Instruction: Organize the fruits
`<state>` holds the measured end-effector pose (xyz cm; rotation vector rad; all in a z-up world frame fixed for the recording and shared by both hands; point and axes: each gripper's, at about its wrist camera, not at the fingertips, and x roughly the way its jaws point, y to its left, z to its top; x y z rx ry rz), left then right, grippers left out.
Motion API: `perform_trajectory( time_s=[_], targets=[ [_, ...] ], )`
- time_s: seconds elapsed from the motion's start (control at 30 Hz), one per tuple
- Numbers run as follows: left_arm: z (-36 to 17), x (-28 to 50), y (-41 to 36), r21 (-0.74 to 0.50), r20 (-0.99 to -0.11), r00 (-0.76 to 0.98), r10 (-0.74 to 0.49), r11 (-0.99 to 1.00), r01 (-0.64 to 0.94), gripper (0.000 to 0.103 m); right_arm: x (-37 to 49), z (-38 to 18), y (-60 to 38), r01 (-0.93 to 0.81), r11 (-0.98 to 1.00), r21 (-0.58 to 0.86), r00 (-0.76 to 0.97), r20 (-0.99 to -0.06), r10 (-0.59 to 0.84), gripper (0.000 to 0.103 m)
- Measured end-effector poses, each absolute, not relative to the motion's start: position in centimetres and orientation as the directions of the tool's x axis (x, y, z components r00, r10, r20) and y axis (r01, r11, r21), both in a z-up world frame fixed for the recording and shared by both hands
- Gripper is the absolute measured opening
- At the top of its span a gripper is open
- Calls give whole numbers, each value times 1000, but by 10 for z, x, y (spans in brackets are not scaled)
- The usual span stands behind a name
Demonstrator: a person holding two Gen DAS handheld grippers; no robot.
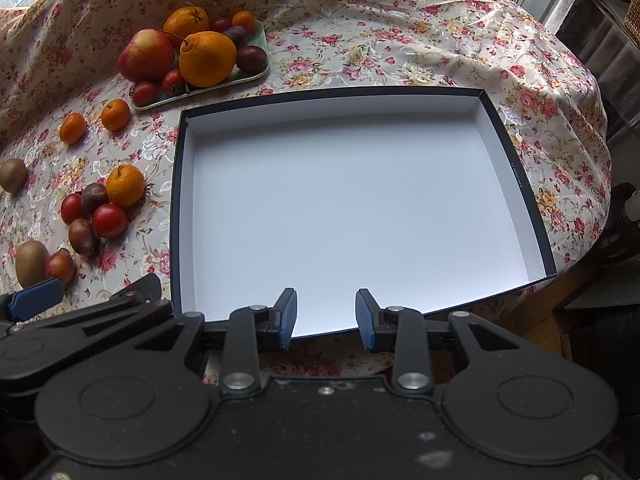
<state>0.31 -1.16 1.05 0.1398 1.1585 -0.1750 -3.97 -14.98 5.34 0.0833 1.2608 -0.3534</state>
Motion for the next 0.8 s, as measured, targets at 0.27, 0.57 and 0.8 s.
perform_trajectory(
  time_s=[0.27,0.57,0.8],
  targets=[
    [10,5,-8,16,-922,381,-62,980,197,86,-40,55,-146,298,944,-143,268,-936,-227,34],
    [12,11,17,1,-921,385,-52,991,134,84,-34,55,-129,281,952,-122,255,-947,-196,34],
    [16,22,68,-9,-902,431,-6,1000,-5,81,-23,51,-110,288,956,-48,228,-967,-117,34]
  ],
)
